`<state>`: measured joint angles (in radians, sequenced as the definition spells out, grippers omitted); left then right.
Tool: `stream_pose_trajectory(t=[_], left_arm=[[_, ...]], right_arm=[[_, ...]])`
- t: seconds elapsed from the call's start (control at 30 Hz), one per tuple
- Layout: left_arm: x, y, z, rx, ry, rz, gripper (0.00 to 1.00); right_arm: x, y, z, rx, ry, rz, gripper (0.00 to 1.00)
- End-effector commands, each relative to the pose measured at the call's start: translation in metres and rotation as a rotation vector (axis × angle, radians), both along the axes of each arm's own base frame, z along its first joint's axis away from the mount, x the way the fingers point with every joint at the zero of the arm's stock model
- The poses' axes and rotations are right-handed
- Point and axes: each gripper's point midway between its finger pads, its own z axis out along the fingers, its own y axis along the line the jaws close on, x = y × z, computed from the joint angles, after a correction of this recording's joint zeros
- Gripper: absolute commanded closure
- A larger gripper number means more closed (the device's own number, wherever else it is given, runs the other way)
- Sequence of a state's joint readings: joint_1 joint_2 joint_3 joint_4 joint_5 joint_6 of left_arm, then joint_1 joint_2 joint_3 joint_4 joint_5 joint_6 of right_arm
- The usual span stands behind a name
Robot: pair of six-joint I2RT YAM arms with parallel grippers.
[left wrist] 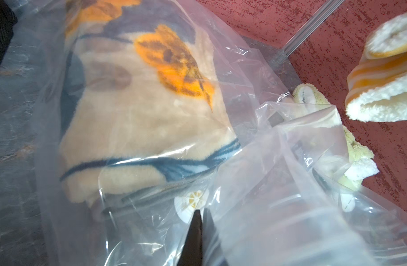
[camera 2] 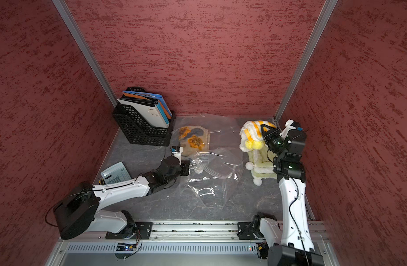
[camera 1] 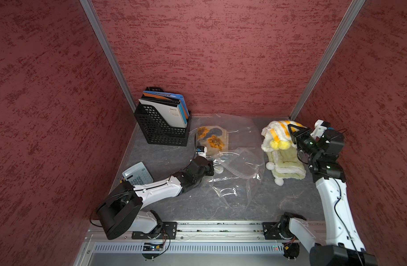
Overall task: Take the blanket out of the vacuum bag
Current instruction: Take out the blanket from the vacuum bag, then place the blanket at the center of the board.
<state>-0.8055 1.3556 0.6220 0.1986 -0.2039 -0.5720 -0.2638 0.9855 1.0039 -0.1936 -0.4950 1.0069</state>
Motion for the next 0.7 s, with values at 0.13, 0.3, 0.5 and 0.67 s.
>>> stream_pose_trajectory(t=[0.13,0.3,0.5,0.67], left_arm=[[-0.006,0.014,-0.016,0.002,0.055,0.004,1.0],[-0.002,0.01,-0.014,-0.017,0.06,-0.01,1.0],[0.003,0.006,-0.012,-0.026,0.056,-0.022,1.0],[0.003,0.006,-0.014,-0.028,0.059,-0.025,1.0]], right_arm=[[0.019,-0.024,0.024,-0.013,-0.126,-0.006,1.0],[0.036,-0.042,0.026,-0.065,-0.138,-0.025,1.0],[0.056,-0.058,0.021,-0.032,-0.142,-0.018,1.0],[0.068,-0.062,0.011,-0.028,-0.121,-0.002,1.0]])
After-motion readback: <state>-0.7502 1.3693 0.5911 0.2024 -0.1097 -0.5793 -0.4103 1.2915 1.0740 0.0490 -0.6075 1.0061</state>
